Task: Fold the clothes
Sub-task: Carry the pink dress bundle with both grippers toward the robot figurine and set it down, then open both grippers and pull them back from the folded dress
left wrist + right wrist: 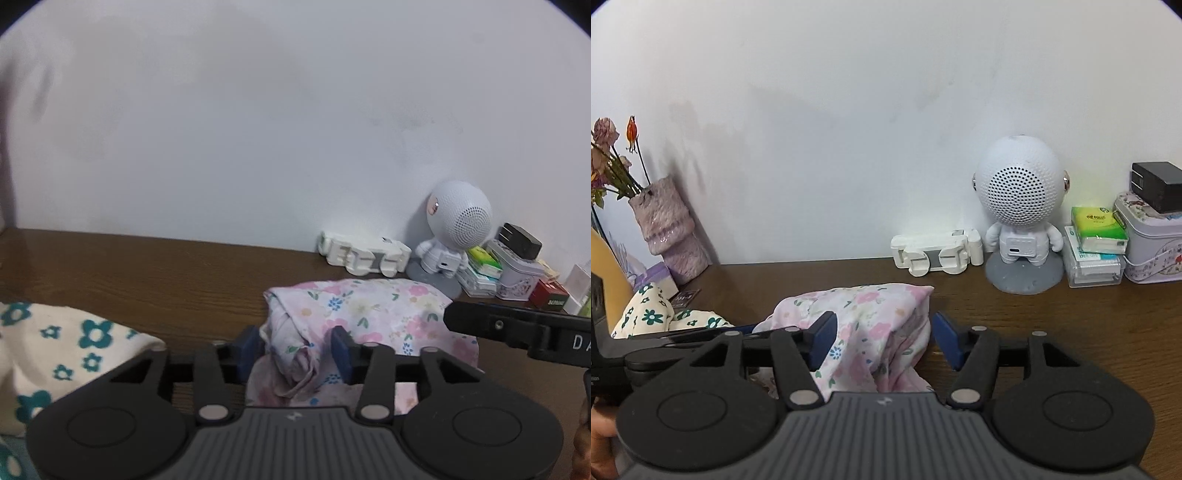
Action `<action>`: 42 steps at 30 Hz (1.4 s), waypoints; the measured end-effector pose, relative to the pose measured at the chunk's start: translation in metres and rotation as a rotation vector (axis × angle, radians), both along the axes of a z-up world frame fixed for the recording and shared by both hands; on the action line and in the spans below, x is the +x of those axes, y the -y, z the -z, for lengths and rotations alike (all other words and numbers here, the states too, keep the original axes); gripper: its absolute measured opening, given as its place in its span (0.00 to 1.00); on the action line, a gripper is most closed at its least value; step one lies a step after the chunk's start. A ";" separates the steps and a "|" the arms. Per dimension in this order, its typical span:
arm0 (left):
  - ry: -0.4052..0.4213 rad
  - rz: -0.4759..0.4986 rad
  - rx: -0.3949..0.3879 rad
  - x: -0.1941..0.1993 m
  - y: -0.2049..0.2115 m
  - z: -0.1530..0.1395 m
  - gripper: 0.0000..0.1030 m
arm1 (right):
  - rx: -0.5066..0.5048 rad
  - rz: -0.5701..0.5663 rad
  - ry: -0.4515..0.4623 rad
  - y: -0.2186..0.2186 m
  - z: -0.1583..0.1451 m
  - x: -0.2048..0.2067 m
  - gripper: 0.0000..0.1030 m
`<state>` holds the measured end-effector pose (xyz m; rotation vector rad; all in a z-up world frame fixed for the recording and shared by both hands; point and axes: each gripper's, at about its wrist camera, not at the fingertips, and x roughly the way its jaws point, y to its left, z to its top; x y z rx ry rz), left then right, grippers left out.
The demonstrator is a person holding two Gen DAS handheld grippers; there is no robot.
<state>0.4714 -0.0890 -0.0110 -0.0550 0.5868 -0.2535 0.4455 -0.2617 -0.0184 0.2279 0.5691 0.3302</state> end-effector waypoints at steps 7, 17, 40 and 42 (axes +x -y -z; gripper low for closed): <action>0.109 -0.077 0.135 -0.032 0.003 -0.006 0.88 | 0.007 -0.004 -0.002 -0.001 0.001 -0.010 0.75; 0.199 -0.151 0.187 -0.109 -0.005 -0.006 0.99 | -0.040 -0.037 0.105 -0.024 -0.015 -0.069 1.00; 0.099 -0.103 0.098 -0.291 -0.046 0.000 1.00 | -0.128 -0.033 0.052 -0.036 -0.003 -0.245 1.00; 0.096 -0.100 0.097 -0.305 -0.046 0.000 1.00 | -0.139 -0.026 0.051 -0.036 -0.002 -0.262 1.00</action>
